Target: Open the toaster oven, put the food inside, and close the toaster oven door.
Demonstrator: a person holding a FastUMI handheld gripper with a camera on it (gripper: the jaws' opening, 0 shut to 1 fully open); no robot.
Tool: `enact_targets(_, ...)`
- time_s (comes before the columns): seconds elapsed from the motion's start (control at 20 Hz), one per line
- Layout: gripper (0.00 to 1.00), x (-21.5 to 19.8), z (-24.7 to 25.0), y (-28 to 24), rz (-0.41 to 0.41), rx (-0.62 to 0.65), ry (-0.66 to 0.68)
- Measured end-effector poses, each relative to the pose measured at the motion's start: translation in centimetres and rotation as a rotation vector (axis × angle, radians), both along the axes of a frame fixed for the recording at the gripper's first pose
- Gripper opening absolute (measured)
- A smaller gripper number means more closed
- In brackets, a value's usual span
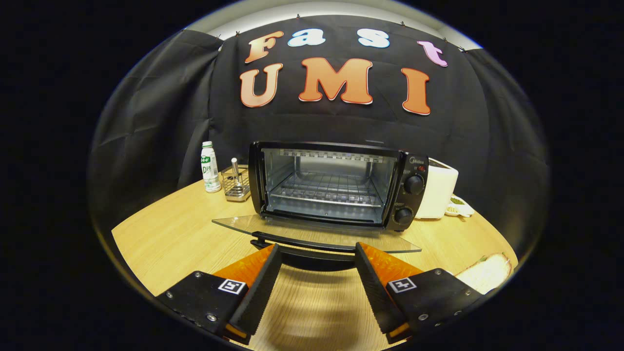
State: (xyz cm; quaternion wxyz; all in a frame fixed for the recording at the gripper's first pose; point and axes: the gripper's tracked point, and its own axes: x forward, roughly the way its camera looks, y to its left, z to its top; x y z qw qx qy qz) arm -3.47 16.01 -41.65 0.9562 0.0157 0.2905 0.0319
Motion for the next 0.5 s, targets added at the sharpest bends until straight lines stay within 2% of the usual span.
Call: enact_targets(0.5,0.88,-2.8,-4.4,1.0,0.023,0.122,0.22)
